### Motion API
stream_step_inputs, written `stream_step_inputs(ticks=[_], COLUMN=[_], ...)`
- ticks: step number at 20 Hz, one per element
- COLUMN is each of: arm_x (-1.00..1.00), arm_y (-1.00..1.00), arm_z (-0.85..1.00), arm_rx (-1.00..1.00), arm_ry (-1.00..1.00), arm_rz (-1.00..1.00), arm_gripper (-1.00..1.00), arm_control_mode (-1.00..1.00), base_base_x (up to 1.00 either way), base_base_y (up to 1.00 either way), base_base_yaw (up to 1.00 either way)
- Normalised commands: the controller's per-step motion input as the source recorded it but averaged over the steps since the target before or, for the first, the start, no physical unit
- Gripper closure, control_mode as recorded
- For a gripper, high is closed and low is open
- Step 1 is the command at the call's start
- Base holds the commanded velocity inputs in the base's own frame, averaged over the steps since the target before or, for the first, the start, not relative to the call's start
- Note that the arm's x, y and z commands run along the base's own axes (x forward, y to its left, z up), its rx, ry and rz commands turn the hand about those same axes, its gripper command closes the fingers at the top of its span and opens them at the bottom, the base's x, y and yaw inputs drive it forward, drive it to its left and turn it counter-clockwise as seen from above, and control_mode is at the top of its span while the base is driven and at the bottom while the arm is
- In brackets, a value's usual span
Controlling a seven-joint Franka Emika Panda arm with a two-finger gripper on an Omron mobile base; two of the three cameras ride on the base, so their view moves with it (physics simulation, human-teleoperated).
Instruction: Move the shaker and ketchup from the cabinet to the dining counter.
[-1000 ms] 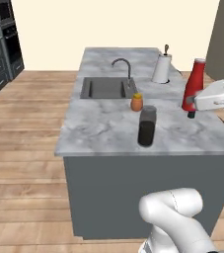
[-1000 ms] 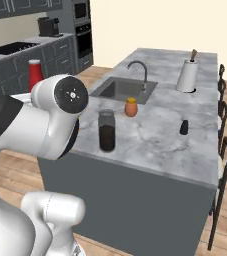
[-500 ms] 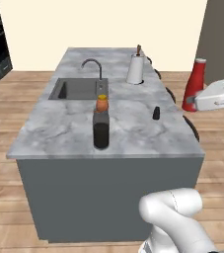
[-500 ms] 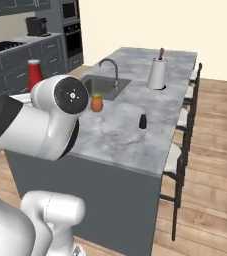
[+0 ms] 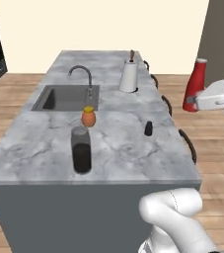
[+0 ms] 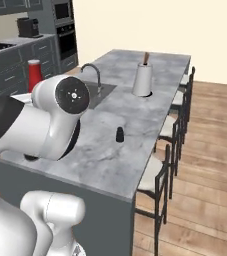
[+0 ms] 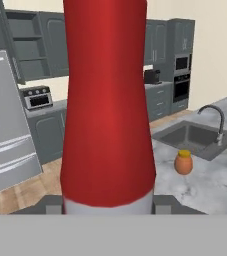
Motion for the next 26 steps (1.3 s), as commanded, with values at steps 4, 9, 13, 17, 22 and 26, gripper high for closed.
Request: stream_step_inputs(ticks=[4,9,13,17,22,26], arm_x=[0.0,0.0,0.0,0.0,0.0,0.0], arm_y=[0.0,0.0,0.0,0.0,0.0,0.0], arm_z=[0.0,0.0,0.0,0.0,0.0,0.0], arm_rx=[0.0,0.0,0.0,0.0,0.0,0.0], arm_ry=[0.0,0.0,0.0,0.0,0.0,0.0], arm_rz=[0.0,0.0,0.0,0.0,0.0,0.0], arm_gripper=[1.0,1.0,1.0,1.0,1.0,1.0], arm_control_mode=[1.0,1.0,1.0,1.0,1.0,1.0], base_base_x=[0.37,0.09,-0.1,-0.19,-0.24,0.36], base_base_y=[-0.44,-0.49,-0.5,-0.45,-0.31,-0.05], base_base_yaw=[0.01,-0.01,-0.15,-0.24,-0.29,-0.03])
